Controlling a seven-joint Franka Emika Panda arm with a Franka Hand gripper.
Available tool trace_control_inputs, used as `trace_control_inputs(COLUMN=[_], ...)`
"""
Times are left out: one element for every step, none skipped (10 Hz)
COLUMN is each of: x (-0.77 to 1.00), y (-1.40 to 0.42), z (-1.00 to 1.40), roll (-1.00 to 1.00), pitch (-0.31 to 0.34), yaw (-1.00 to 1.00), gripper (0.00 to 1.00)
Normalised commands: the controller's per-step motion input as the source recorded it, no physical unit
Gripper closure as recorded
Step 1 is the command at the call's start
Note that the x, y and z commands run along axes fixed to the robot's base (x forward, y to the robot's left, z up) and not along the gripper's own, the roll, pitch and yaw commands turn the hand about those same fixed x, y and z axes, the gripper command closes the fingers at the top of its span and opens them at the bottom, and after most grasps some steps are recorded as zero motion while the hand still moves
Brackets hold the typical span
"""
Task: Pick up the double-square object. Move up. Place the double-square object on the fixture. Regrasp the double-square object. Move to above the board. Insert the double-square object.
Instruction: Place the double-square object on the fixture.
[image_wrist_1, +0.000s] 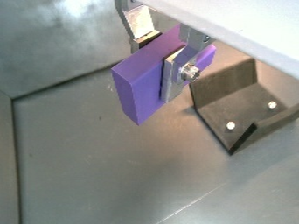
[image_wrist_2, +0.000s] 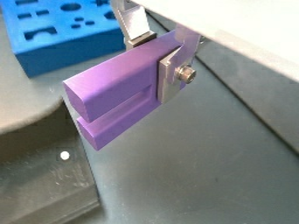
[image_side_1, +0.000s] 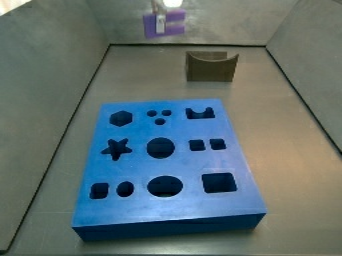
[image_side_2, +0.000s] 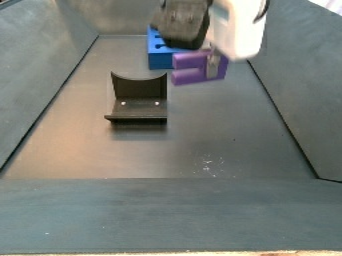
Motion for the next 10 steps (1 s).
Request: trace_control_inputs(x=[-0.02,-0.01,0.0,0.0,0.01,1.0,1.0,1.0,1.0,1.0], y=[-0.01,-0.01,0.0,0.0,0.0,-0.44,-0.44,-0.39,-0.31,-0.27], z=[0.91,0.8,0.52,0.42,0.2,0.32,0.3,0.27,0.23,0.19], roll=[-0.02,-0.02,-0.03,-0.03,-0.03,0.02,0.02,0.03,0.03,0.03], pitch=[0.036,0.041,0.055,0.062,0.072,0.053,0.057,0.069,0.082,0.093], yaw=[0.01,0.01,0.01,0.01,0.01,1.0,1.0,1.0,1.0,1.0], gripper=[1.0,1.0,1.0,1.0,1.0,1.0,1.0,1.0,1.0,1.0])
